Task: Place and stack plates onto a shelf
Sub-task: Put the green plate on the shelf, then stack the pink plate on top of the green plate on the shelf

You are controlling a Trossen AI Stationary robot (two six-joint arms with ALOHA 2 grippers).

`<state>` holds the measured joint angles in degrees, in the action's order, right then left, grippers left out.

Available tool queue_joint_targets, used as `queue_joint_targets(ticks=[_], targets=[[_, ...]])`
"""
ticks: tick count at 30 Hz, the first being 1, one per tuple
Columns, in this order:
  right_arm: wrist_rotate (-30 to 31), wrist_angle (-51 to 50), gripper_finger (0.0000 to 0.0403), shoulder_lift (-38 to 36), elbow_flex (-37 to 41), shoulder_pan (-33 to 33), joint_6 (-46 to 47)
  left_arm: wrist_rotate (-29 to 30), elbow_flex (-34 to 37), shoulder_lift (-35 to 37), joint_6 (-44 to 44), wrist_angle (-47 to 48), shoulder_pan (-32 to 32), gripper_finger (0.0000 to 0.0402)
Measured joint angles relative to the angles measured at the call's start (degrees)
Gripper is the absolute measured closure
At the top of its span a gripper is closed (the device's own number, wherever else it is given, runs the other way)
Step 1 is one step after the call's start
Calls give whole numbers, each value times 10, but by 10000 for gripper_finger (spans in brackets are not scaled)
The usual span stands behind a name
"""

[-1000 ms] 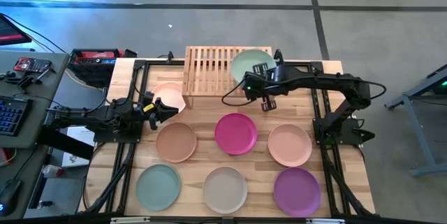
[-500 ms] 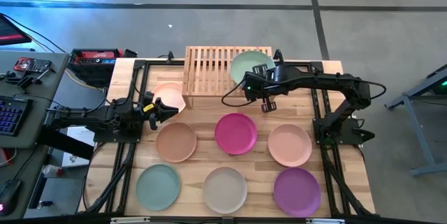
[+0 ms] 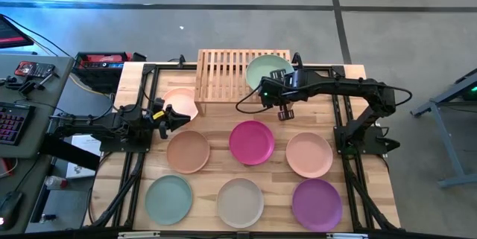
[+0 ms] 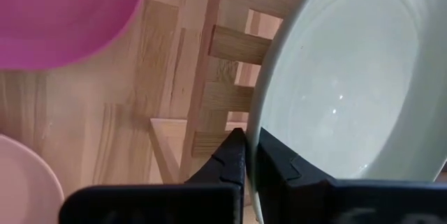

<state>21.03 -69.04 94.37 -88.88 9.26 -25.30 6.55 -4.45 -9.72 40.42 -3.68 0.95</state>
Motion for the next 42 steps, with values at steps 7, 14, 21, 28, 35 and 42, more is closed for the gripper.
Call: queue_joint_targets(ticks=[7,14,21,28,35,42], targets=[[8,4,397,0,0,0,9,0,0,0,2,0,0,328],[2,10,374,0,0,0,10,0,0,0,9,0,0,328],[2,13,300,0,0,0,27,0,0,0,11,0,0,328],[26,13,268,-1,0,-2,28,0,0,0,46,-1,0,328],[50,3,267,-1,-8,-16,23,0,-3,0,60,-5,0,328],[29,-11,267,-1,-79,-22,41,-2,-33,0,43,-4,0,328]])
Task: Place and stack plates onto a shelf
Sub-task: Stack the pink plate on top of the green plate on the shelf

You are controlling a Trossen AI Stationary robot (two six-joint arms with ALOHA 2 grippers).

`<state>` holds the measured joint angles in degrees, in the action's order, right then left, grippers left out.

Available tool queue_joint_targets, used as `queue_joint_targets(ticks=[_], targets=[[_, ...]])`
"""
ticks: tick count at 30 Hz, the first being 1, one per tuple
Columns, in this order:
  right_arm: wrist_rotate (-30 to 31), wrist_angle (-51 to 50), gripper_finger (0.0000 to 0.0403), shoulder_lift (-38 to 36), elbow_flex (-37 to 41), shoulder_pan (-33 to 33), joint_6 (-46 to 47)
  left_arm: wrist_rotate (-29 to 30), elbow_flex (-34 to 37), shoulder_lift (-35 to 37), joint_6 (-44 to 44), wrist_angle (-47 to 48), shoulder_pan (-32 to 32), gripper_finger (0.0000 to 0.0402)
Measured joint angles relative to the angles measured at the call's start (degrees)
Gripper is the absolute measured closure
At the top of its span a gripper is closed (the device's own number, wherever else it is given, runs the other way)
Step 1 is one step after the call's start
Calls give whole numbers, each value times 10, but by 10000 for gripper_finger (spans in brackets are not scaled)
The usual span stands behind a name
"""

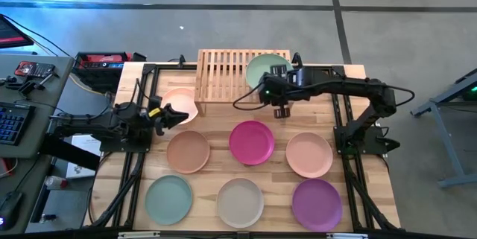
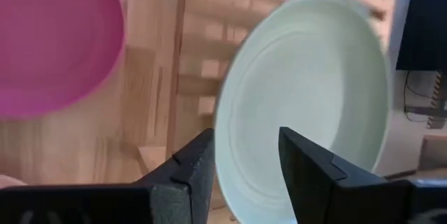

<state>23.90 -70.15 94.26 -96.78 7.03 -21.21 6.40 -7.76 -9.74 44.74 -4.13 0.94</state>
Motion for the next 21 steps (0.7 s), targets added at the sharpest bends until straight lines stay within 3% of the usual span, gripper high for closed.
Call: queue_joint_targets(ticks=[6,11,21], targets=[[-2,-33,267,0,-74,0,32,0,-26,0,-14,11,0,328],[-14,-48,267,0,-136,0,73,0,-69,-12,-2,87,0,328],[-65,-93,267,0,-212,0,139,-15,-158,-104,-17,158,0,328]])
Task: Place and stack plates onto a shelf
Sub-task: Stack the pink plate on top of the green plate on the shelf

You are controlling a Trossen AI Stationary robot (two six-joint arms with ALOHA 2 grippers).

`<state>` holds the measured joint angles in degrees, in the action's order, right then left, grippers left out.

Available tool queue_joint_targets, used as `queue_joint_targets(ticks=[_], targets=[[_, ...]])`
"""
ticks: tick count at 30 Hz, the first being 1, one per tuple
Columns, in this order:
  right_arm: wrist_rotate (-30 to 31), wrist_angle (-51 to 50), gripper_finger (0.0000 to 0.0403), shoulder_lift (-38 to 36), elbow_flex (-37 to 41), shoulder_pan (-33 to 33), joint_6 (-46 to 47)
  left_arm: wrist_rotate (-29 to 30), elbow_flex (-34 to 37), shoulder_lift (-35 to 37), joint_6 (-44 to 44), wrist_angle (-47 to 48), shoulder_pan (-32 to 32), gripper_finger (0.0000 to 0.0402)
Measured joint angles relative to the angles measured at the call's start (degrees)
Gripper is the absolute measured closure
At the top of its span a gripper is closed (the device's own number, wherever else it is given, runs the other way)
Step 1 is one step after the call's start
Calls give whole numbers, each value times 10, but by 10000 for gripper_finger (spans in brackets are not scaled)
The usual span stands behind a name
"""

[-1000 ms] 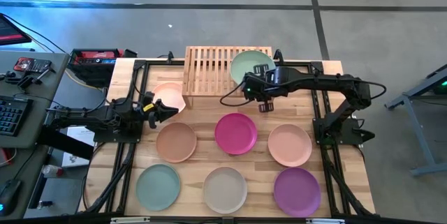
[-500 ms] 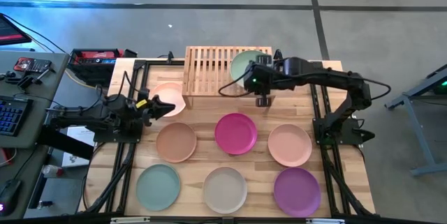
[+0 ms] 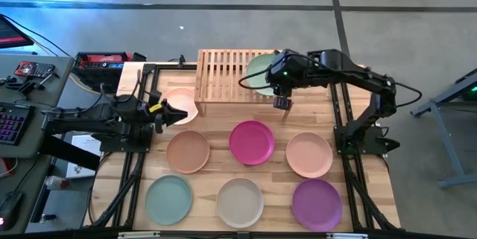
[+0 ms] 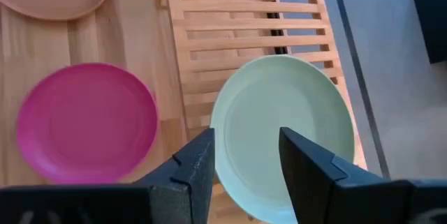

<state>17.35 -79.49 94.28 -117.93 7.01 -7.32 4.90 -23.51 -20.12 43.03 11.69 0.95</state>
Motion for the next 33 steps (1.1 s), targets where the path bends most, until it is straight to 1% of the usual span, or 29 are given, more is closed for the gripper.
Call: queue_joint_targets(ticks=[4,8,10,15,17,21,25,27,30,33], targets=[[-19,-6,267,0,-8,0,3,-18,-40,-61,-46,5,0,328],[-49,-4,267,0,-10,0,15,-37,-87,-132,-117,5,0,328],[-59,-3,267,0,-10,0,21,-43,-111,-165,-163,6,0,328],[-72,0,267,0,-10,0,101,-58,-170,-238,-299,5,0,328],[-77,0,267,0,-10,0,116,-59,-189,-262,-345,5,0,328],[-93,5,267,0,-10,0,146,-59,-224,-301,-432,5,0,328],[-105,14,267,0,-10,0,210,-59,-252,-330,-509,4,0,328],[-122,14,267,0,-10,0,238,-61,-260,-342,-546,4,0,328],[-160,14,268,0,-10,-3,275,-64,-268,-363,-585,5,0,328],[-174,14,269,0,-10,-16,310,-64,-269,-384,-613,6,-2,328]])
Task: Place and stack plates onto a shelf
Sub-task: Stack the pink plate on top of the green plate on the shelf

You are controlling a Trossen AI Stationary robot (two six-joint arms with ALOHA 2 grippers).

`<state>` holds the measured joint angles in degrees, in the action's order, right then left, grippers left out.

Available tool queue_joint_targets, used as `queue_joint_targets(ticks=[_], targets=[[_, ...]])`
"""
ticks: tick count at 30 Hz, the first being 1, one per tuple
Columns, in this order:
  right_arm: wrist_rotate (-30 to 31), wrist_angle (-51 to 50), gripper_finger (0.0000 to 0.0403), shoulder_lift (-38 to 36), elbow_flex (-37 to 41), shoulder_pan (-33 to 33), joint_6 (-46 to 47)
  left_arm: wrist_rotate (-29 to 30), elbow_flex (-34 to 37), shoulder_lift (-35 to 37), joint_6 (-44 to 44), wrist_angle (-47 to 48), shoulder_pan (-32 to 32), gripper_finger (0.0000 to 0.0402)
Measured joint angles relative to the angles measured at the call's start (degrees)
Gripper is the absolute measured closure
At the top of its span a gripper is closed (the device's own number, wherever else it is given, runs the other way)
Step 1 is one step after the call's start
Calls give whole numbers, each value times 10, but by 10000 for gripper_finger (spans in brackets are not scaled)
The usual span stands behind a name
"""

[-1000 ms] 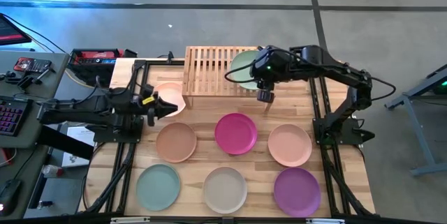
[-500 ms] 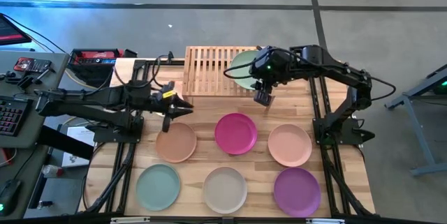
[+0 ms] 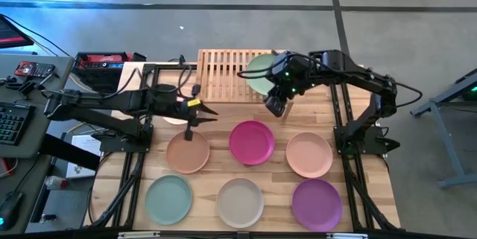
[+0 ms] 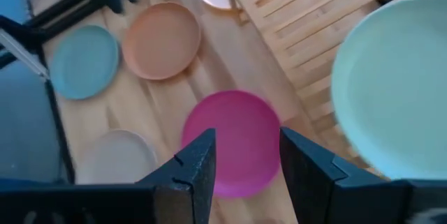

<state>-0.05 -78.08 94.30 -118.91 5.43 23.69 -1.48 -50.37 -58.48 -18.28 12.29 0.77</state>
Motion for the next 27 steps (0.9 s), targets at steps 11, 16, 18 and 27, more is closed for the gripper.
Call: queue_joint_targets(ticks=[11,16,18,27], targets=[[91,0,270,0,0,-59,88,5,0,-102,-84,4,-27,328],[109,0,270,0,0,-71,95,7,0,-146,-110,0,-36,328],[120,0,270,0,0,-74,95,7,0,-162,-136,-2,-41,328],[123,0,270,0,0,-75,110,9,0,-231,-188,-11,-68,328]])
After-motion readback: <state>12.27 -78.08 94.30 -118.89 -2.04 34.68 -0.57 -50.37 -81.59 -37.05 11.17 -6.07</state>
